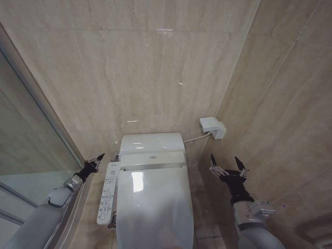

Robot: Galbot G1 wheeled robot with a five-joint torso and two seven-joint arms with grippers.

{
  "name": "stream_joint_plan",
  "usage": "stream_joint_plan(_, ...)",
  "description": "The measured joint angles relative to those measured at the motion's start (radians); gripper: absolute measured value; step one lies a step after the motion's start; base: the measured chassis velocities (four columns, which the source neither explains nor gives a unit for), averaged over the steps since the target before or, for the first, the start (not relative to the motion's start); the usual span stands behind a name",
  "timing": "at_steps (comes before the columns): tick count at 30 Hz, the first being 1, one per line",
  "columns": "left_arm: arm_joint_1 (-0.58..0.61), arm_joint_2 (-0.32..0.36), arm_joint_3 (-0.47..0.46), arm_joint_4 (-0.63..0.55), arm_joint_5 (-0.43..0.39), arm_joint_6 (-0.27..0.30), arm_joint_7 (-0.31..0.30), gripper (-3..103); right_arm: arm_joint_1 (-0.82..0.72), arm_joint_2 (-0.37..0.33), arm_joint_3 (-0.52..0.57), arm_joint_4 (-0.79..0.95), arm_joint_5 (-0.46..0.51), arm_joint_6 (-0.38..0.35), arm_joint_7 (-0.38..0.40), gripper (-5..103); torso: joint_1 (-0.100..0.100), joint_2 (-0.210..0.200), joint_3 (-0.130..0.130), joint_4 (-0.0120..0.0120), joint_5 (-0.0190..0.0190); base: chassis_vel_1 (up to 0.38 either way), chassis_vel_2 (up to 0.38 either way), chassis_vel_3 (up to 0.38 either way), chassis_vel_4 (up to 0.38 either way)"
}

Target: Open the toilet lid, clean the toilet bowl with a toilet brush, close the toilet lid, and flush.

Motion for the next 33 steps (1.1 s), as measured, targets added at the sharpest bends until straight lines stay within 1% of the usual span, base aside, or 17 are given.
stream_joint_plan(10,-0.059,-0.014,0.051,0.087,0.005,-0.039,0.031,0,0.0,0.0,0.0,0.0,0.0,0.0,0.0,100,0.0,0.0,0.0,0.0,0.0,0.0,0.0,0.0,0.0)
stream_joint_plan(21,-0.111,-0.03,0.102,0.113,0.001,-0.042,0.051,0,0.0,0.0,0.0,0.0,0.0,0.0,0.0,100,0.0,0.0,0.0,-0.0001,0.0001,0.0,0.0,0.0,0.0)
stream_joint_plan(33,-0.127,-0.045,0.12,0.137,-0.003,-0.047,0.061,0,0.0,0.0,0.0,0.0,0.0,0.0,0.0,100,0.0,0.0,0.0,0.0003,0.0005,0.0,0.0,0.0,0.0)
